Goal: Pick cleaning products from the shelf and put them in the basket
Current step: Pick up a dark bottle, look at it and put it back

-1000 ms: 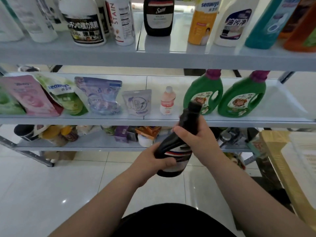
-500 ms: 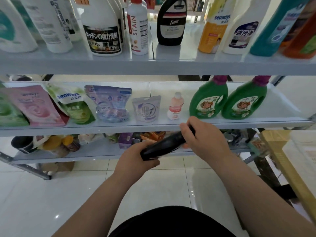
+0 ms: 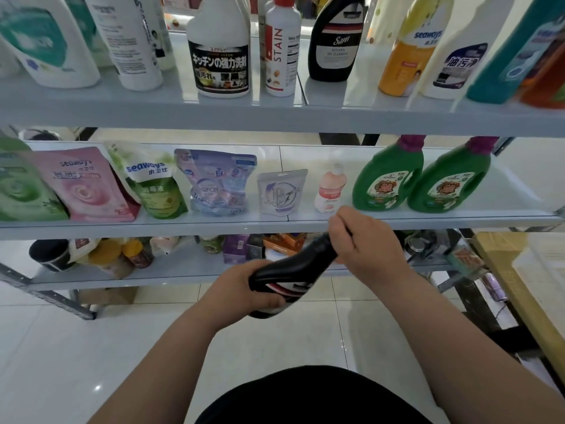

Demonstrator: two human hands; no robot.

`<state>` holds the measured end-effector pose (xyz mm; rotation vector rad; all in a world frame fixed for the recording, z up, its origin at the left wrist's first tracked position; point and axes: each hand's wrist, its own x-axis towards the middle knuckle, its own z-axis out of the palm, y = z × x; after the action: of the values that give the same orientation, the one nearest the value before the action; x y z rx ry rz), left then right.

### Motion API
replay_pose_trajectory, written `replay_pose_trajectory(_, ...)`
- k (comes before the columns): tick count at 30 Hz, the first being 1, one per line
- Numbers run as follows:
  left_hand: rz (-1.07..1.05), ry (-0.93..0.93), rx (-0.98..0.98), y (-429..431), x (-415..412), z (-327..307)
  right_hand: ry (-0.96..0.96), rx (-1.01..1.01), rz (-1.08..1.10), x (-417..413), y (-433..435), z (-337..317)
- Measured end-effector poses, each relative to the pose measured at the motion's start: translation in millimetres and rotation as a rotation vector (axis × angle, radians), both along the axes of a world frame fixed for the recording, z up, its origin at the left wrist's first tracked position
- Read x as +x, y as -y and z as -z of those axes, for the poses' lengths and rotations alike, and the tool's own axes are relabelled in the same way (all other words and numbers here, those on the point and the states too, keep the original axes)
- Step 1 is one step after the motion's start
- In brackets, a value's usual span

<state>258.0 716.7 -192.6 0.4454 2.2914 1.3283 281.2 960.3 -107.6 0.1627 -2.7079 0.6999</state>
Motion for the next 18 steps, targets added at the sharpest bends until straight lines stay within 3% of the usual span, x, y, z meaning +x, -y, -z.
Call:
replay_pose_trajectory(3,-0.037,-0.074,0.051,-2,6,-9,0.081,-0.482,0.130,-1,2,0)
replay_pose_trajectory(5,-0.068,-0.071,0.147,-6,9,-18,0.192,-0.794,0.066,1,6,4)
replay_pose_trajectory(8,-0.124,0.055,0.371,-17,9,-34,0.370,-0.862,-0.025,10,15,21)
replay_pose_trajectory(11,-0.151,0.098,0.508,-35,-2,-51,0.360,-0.900,-0.051,12,16,28)
replay_pose_trajectory(18,-0.136,-0.093,0.473,-75,-42,-111,0.185,-1.052,-0.108,-31,-14,-17)
